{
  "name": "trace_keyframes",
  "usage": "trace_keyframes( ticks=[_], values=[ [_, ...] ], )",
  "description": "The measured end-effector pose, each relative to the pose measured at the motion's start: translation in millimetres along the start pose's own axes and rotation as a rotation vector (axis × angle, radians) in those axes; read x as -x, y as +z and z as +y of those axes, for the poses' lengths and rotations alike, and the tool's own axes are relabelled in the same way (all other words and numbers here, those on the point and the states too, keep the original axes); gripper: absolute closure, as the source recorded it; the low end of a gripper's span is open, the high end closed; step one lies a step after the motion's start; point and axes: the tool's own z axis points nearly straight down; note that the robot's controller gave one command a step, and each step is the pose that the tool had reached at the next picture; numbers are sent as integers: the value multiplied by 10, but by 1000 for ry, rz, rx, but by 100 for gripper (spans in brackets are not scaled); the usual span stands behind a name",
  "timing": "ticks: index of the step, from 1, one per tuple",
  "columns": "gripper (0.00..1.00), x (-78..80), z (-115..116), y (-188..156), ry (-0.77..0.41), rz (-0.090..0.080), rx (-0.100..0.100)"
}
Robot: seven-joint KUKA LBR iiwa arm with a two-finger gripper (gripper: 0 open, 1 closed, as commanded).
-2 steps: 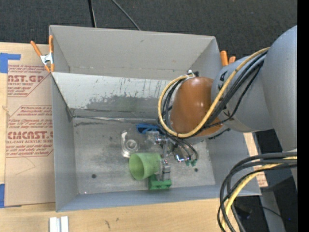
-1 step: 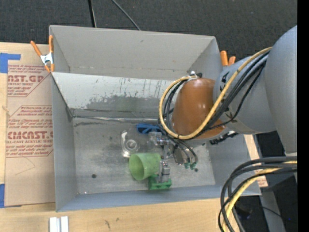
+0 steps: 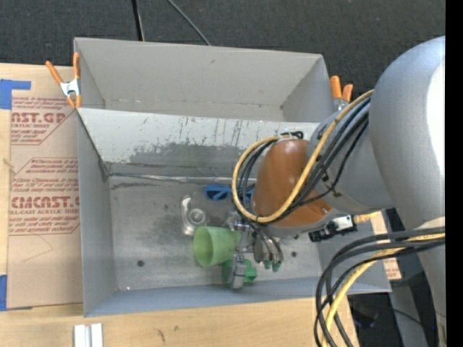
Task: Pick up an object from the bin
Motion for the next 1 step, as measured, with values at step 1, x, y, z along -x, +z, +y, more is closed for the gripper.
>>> trace_keyframes(
  ticks=[1],
  values=[
    [0,-5,0,-3,-1,-3,0]
  ],
)
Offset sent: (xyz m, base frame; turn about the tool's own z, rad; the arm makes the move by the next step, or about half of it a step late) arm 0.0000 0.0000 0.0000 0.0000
